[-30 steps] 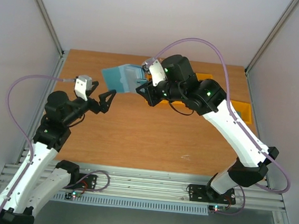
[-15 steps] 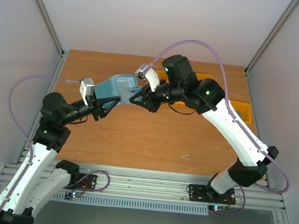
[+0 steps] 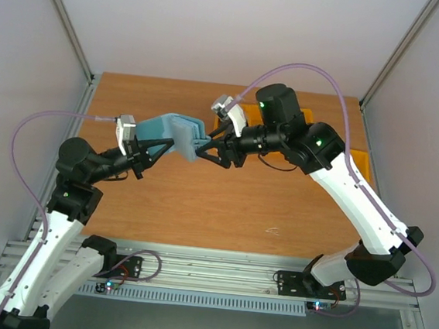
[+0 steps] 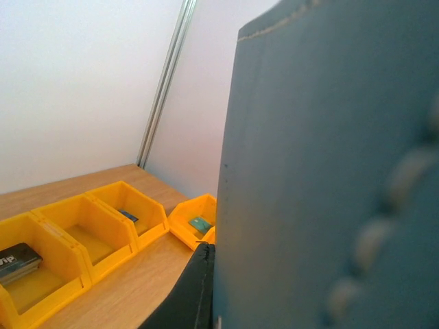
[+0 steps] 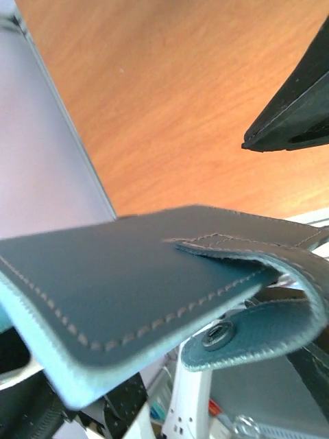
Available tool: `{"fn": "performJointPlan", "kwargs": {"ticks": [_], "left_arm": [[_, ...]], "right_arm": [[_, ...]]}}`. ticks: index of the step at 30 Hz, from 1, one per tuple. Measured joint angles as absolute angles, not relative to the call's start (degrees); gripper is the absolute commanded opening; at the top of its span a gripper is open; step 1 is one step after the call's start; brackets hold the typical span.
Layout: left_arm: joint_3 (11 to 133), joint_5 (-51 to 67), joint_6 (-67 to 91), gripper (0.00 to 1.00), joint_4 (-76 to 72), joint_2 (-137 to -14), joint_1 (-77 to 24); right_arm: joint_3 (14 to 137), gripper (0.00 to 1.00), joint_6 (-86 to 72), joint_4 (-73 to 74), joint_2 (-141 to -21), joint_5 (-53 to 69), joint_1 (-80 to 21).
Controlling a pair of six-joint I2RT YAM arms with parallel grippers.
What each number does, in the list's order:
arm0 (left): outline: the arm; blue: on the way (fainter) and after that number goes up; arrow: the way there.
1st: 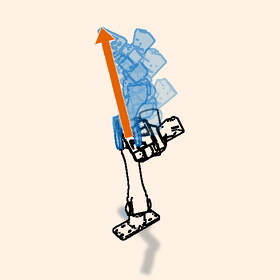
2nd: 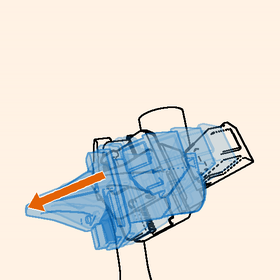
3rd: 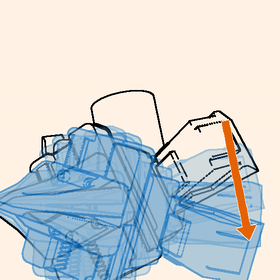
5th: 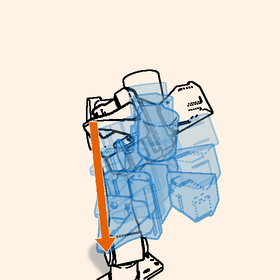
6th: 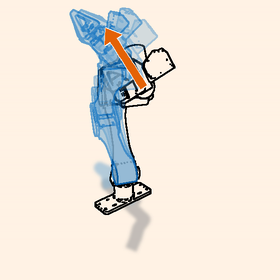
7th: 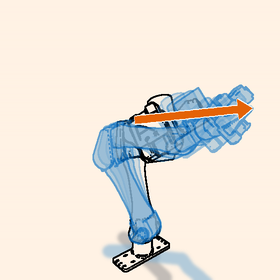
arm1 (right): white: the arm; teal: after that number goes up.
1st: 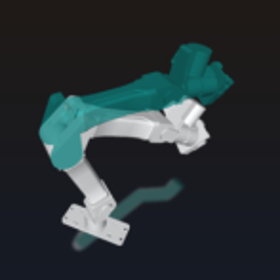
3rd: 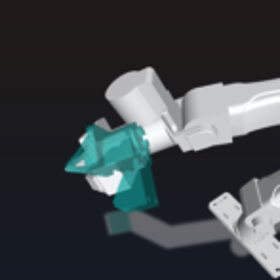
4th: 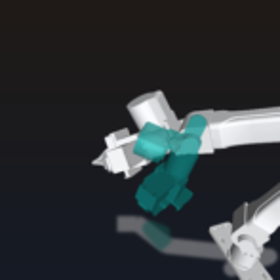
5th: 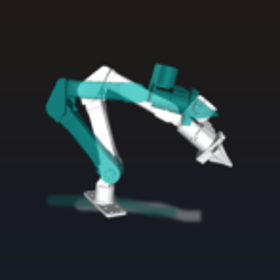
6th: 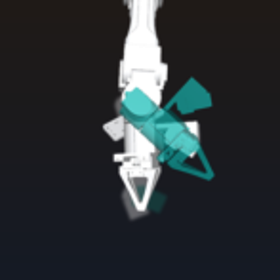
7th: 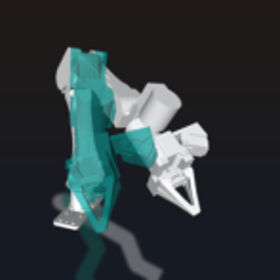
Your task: Take the credit cards out of the card holder
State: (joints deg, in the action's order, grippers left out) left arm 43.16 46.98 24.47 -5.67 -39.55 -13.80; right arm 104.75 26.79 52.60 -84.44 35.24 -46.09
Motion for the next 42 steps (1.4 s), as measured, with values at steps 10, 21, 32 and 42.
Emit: {"fn": "performJointPlan", "kwargs": {"ticks": [10,21,32,42], "left_arm": [[43.2,47.2,25.1,0.00,-6.3,-39.4,-13.7],[43.2,42.5,24.9,0.00,-2.2,-39.4,-13.7],[43.2,41.6,24.8,0.00,-1.0,-39.4,-13.7],[43.2,41.6,24.8,0.00,-1.0,-39.8,-13.7]], "right_arm": [[102.1,0.65,23.2,46.9,-83.3,33.6,-45.5],[101.4,0.75,23.6,46.1,-84.6,35.5,-46.6],[99.4,0.62,24.3,45.9,-84.6,36.8,-46.6],[97.6,0.47,21.9,41.5,-84.9,29.2,-48.4]]}}
